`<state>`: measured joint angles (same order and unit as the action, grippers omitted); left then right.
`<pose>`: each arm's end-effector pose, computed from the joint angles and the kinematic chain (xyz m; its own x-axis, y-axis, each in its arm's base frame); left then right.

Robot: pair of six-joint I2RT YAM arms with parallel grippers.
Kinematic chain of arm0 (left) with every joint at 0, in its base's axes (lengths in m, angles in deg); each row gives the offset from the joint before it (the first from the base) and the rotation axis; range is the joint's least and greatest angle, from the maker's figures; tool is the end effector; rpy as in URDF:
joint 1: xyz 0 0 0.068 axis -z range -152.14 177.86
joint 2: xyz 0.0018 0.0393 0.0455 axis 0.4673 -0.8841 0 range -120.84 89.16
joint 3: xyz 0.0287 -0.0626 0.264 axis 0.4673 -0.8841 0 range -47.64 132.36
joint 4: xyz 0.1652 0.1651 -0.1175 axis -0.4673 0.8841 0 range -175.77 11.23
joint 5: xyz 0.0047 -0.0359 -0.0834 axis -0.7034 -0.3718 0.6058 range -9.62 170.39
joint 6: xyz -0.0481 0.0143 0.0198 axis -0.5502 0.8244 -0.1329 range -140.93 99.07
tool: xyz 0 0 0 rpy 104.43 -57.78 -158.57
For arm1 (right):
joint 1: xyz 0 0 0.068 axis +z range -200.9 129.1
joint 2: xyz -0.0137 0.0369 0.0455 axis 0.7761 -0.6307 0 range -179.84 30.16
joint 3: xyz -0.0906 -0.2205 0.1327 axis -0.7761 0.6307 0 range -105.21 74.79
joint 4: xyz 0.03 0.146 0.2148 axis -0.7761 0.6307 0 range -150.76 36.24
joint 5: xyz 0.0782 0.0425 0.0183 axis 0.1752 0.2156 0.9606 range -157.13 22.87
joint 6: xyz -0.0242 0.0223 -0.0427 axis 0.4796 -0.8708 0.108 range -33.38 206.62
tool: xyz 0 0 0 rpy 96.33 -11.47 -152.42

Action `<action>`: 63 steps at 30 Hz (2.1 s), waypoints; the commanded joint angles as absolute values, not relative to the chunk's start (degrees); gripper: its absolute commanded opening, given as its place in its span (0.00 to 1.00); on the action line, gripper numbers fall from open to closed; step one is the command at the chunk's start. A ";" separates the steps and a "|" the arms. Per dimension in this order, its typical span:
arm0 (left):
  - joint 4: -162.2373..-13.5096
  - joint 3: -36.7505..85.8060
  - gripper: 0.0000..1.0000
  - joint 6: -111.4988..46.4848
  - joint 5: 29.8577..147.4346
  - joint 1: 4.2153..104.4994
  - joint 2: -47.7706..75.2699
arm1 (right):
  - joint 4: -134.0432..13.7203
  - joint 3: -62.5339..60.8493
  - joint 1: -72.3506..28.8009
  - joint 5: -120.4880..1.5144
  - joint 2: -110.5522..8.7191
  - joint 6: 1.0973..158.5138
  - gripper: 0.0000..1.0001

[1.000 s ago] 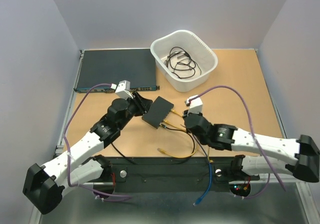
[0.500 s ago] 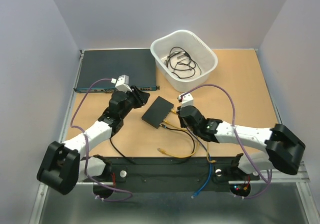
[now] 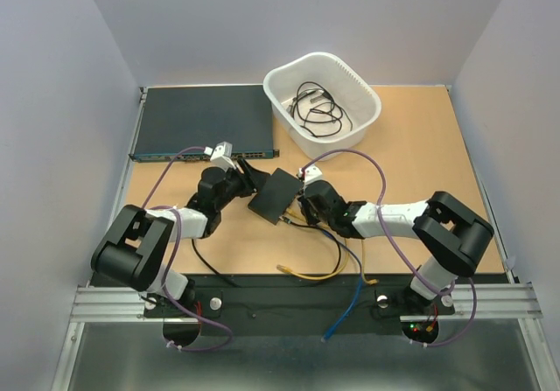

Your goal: Insert the plug into the switch port

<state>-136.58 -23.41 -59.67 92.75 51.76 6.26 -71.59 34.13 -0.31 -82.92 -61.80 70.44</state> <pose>0.2471 -0.1179 0.1825 -0.4665 -0.4620 -0.7543 0.3816 0.6642 -0.6428 0.2051 0.2345 0.1534 -0.5663 -0.2669 -0.7798 -0.4730 0.8801 0.0423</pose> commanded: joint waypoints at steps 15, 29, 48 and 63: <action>-145.18 -24.70 0.97 -60.74 91.80 51.32 1.97 | -76.31 31.72 -0.28 -81.10 -63.00 71.15 0.01; -148.26 -23.21 0.88 -59.43 95.50 51.59 -3.04 | -75.26 29.62 -0.36 -79.08 -66.07 71.06 0.00; -148.26 -18.29 0.83 -56.96 98.66 53.35 -11.39 | -73.50 26.02 -0.36 -76.71 -68.62 72.03 0.00; -145.54 -14.25 0.77 -52.92 101.30 57.03 -14.64 | -73.15 23.11 -0.28 -74.16 -70.82 81.60 0.01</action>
